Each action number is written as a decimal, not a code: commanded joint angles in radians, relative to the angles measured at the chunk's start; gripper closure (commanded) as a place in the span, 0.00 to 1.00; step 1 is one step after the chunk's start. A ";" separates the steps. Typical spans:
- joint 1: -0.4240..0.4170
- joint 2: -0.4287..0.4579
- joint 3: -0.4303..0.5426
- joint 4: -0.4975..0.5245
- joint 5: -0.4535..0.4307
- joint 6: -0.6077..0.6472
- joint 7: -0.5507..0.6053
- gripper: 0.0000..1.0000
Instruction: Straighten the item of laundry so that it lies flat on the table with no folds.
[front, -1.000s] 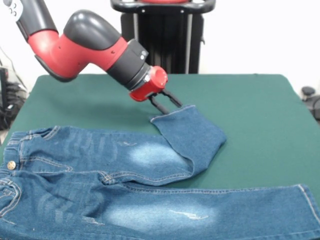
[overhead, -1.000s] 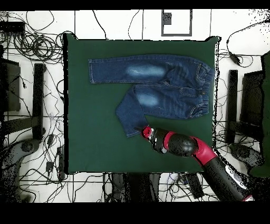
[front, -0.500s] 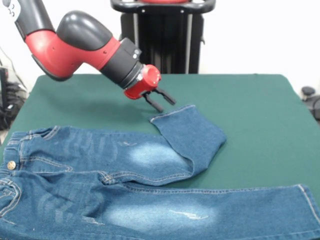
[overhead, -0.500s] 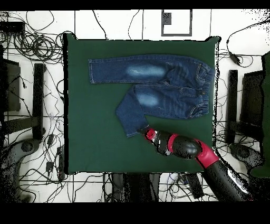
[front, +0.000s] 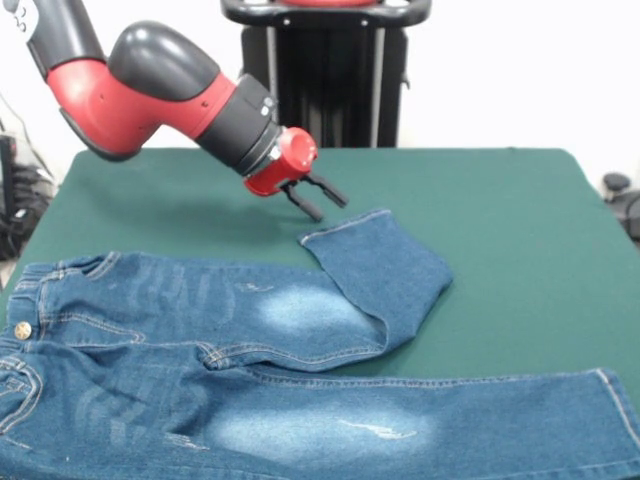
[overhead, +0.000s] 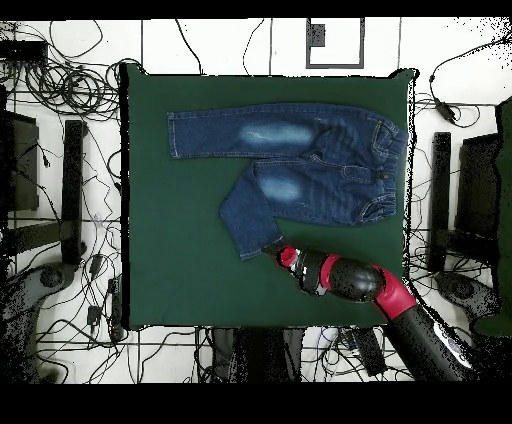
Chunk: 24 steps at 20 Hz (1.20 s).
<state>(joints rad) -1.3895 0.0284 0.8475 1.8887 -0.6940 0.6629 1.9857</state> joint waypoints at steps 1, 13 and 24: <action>0.047 -0.021 -0.009 -0.147 -0.033 0.094 -0.298 0.00; 0.147 -0.137 -0.069 -0.148 -0.116 0.029 -0.191 0.00; 0.217 -0.188 -0.123 -0.160 -0.164 -0.052 -0.106 0.00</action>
<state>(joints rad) -1.2416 -0.1454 0.8305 1.8860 -0.7383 0.6658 1.9859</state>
